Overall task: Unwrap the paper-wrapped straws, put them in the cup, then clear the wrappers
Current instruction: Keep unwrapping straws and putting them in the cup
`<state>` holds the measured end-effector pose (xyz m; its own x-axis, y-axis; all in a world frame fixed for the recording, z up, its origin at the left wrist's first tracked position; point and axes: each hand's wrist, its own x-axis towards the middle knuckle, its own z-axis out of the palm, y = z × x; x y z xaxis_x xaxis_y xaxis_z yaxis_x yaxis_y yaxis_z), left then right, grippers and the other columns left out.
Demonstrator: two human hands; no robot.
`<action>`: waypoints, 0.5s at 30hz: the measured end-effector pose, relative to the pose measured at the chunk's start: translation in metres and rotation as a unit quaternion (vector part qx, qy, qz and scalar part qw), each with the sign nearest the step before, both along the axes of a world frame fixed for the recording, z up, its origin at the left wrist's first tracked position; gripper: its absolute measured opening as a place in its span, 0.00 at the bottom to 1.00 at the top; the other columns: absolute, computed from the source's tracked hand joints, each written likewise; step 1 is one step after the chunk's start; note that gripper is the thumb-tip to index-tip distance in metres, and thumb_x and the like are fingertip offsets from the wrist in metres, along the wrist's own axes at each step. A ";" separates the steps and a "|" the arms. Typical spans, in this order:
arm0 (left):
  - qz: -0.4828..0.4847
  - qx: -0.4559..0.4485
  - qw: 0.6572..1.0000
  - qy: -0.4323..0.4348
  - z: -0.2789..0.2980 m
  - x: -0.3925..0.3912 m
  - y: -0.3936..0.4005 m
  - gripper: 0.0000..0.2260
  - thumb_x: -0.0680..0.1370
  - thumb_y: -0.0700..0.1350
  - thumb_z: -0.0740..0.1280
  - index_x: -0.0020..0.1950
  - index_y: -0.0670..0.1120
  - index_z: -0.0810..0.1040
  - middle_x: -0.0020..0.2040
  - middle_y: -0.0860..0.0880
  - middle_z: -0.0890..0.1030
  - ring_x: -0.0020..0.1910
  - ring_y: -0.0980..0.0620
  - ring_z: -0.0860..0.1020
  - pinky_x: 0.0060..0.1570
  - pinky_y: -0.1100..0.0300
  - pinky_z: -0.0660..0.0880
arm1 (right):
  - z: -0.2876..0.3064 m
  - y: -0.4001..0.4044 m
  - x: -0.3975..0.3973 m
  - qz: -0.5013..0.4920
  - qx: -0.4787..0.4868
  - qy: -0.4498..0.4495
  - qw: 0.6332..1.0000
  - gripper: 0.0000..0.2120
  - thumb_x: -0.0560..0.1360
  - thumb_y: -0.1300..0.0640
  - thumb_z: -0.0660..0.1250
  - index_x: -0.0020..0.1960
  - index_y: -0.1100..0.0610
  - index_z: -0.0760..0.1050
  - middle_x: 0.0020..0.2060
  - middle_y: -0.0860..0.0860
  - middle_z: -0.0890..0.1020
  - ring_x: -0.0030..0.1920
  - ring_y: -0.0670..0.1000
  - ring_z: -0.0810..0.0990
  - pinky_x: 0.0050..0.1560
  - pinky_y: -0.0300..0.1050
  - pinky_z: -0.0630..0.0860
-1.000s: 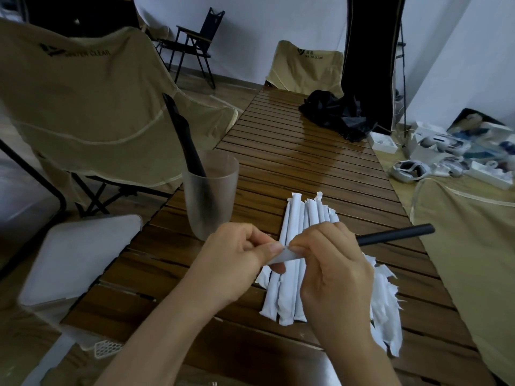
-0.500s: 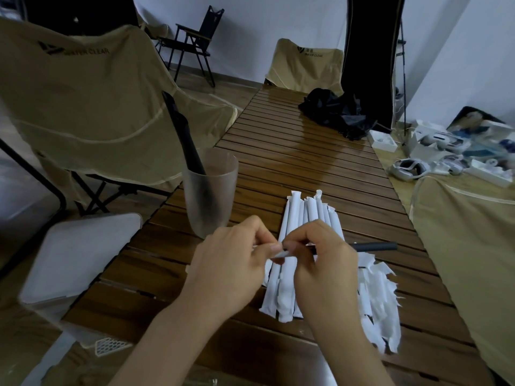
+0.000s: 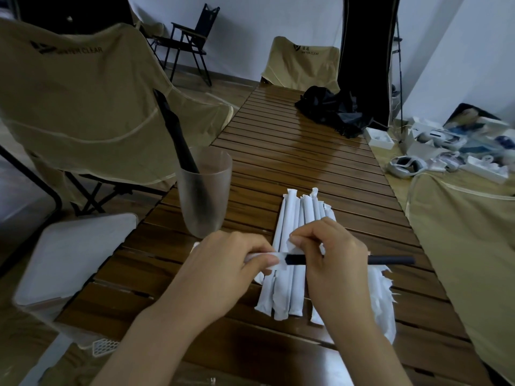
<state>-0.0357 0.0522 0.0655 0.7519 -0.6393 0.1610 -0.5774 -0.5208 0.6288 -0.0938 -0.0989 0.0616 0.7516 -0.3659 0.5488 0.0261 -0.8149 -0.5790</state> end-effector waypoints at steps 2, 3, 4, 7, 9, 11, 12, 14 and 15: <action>0.006 -0.007 1.000 -0.019 0.000 0.001 0.001 0.12 0.76 0.60 0.61 0.53 0.59 0.80 0.44 0.61 0.81 0.44 0.64 0.78 0.46 0.69 0.72 | -0.002 -0.002 0.001 -0.020 0.007 0.009 1.000 0.11 0.72 0.67 0.70 0.39 0.52 0.80 0.35 0.43 0.79 0.38 0.48 0.78 0.40 0.42 0.76; 0.007 -0.009 0.999 -0.031 0.000 0.001 0.001 0.12 0.76 0.60 0.61 0.53 0.59 0.81 0.44 0.61 0.81 0.44 0.63 0.77 0.47 0.69 0.72 | -0.002 -0.004 0.002 -0.031 0.008 0.011 0.999 0.10 0.72 0.67 0.70 0.39 0.53 0.80 0.34 0.43 0.79 0.37 0.47 0.77 0.38 0.37 0.74; 0.007 -0.013 0.999 -0.045 0.001 0.000 0.001 0.12 0.75 0.60 0.62 0.53 0.59 0.81 0.43 0.61 0.81 0.44 0.63 0.77 0.47 0.68 0.72 | -0.003 -0.006 0.001 -0.040 0.010 0.011 0.999 0.10 0.72 0.67 0.71 0.39 0.53 0.80 0.34 0.44 0.79 0.37 0.45 0.77 0.38 0.34 0.73; 0.012 -0.013 0.997 -0.075 0.002 0.000 0.002 0.09 0.74 0.58 0.66 0.50 0.59 0.81 0.43 0.62 0.80 0.44 0.63 0.76 0.47 0.68 0.69 | -0.003 -0.011 0.000 -0.064 0.014 0.021 0.998 0.08 0.72 0.66 0.71 0.39 0.54 0.80 0.34 0.44 0.78 0.36 0.43 0.75 0.35 0.30 0.68; 0.016 -0.002 0.996 -0.086 0.001 0.002 0.004 0.05 0.73 0.56 0.69 0.47 0.58 0.79 0.42 0.62 0.79 0.43 0.64 0.76 0.46 0.68 0.68 | -0.003 -0.017 -0.001 -0.079 0.010 0.029 0.996 0.07 0.73 0.65 0.70 0.40 0.54 0.80 0.34 0.45 0.78 0.36 0.43 0.75 0.36 0.29 0.66; 0.018 0.012 0.996 -0.089 0.002 0.005 0.007 0.04 0.73 0.55 0.69 0.46 0.58 0.78 0.41 0.61 0.79 0.43 0.64 0.75 0.45 0.69 0.67 | -0.003 -0.027 -0.003 -0.101 0.007 0.048 0.994 0.06 0.73 0.65 0.70 0.41 0.55 0.80 0.35 0.46 0.79 0.36 0.42 0.75 0.35 0.28 0.66; 0.021 0.015 0.996 -0.085 0.002 0.006 0.010 0.03 0.74 0.54 0.69 0.46 0.58 0.78 0.41 0.61 0.78 0.44 0.64 0.75 0.44 0.70 0.66 | -0.005 -0.034 -0.004 -0.115 -0.001 0.062 0.991 0.06 0.74 0.65 0.69 0.41 0.55 0.80 0.36 0.47 0.79 0.36 0.42 0.75 0.35 0.28 0.65; 0.033 0.023 0.997 -0.072 0.001 0.009 0.013 0.03 0.74 0.53 0.69 0.46 0.58 0.78 0.42 0.61 0.79 0.44 0.64 0.75 0.44 0.70 0.67 | -0.008 -0.046 -0.007 -0.141 -0.026 0.097 0.985 0.06 0.74 0.65 0.69 0.44 0.56 0.82 0.38 0.49 0.81 0.35 0.44 0.75 0.35 0.30 0.64; 0.039 0.031 0.997 -0.068 0.000 0.009 0.015 0.03 0.74 0.53 0.69 0.47 0.59 0.78 0.42 0.61 0.79 0.45 0.63 0.75 0.45 0.69 0.68 | -0.010 -0.050 -0.009 -0.152 -0.027 0.126 0.980 0.06 0.75 0.64 0.68 0.47 0.56 0.83 0.39 0.50 0.83 0.35 0.45 0.75 0.34 0.31 0.65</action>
<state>-0.0262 0.0668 0.0651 0.7733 -0.5923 0.2262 -0.6114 -0.6020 0.5136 -0.1028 -0.1490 0.0520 0.7273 -0.5690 0.3839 -0.3606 -0.7926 -0.4917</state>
